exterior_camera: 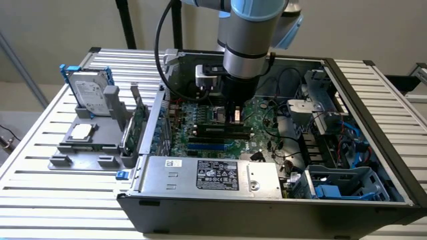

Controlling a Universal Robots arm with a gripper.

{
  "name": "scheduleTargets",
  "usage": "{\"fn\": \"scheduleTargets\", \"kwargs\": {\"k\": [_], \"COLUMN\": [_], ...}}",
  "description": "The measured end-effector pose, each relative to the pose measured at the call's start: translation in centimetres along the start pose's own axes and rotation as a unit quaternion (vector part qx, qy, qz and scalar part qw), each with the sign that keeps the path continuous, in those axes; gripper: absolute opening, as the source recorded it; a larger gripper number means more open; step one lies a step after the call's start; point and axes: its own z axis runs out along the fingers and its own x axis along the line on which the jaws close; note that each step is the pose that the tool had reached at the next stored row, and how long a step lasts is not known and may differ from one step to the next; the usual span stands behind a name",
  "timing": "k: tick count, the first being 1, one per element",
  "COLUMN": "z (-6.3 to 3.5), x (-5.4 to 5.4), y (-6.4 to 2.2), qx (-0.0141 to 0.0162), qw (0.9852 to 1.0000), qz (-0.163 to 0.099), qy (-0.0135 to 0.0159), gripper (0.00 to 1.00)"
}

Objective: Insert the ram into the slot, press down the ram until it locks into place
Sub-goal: 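Insert the ram into the slot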

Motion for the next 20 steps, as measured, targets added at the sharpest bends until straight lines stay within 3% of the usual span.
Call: {"fn": "scheduleTargets", "kwargs": {"k": [20], "z": [0.52], "x": [-0.26], "y": [-0.20], "qx": [-0.0019], "qw": [1.0000], "qz": [0.009], "qy": [-0.0004], "gripper": [0.14]}}
